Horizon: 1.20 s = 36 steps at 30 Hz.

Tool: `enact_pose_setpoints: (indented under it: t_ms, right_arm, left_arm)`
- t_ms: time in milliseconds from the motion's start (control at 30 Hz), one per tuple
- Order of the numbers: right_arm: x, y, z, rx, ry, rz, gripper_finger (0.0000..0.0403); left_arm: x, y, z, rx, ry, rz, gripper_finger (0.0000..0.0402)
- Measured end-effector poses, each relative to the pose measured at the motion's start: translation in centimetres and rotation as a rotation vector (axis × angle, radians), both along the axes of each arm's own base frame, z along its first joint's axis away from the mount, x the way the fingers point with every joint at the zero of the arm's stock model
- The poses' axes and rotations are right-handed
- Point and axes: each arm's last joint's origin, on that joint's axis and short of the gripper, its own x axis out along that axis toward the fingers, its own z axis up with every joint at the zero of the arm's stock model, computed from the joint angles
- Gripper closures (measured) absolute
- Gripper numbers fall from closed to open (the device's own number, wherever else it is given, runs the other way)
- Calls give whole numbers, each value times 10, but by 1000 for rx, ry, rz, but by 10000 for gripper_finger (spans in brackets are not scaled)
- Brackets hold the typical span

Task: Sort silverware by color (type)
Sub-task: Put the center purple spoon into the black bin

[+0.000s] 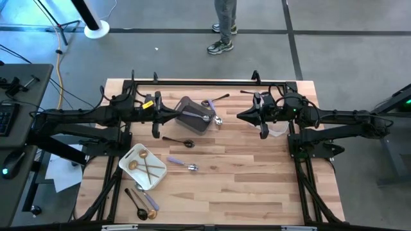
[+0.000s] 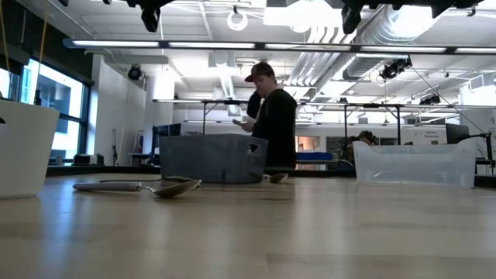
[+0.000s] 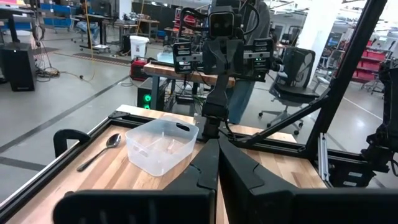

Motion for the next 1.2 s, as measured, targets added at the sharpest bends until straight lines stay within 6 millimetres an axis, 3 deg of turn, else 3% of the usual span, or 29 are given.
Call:
enact_pose_setpoints:
  t_ms: [1000, 1200]
  right_arm:
    - [0, 0, 0, 0, 0, 0, 403]
    - [0, 0, 0, 0, 0, 0, 403]
  left_arm:
    - [1, 0, -1, 2, 5, -1, 401]
    - [19, -7, -1, -13, 172, -44, 401]
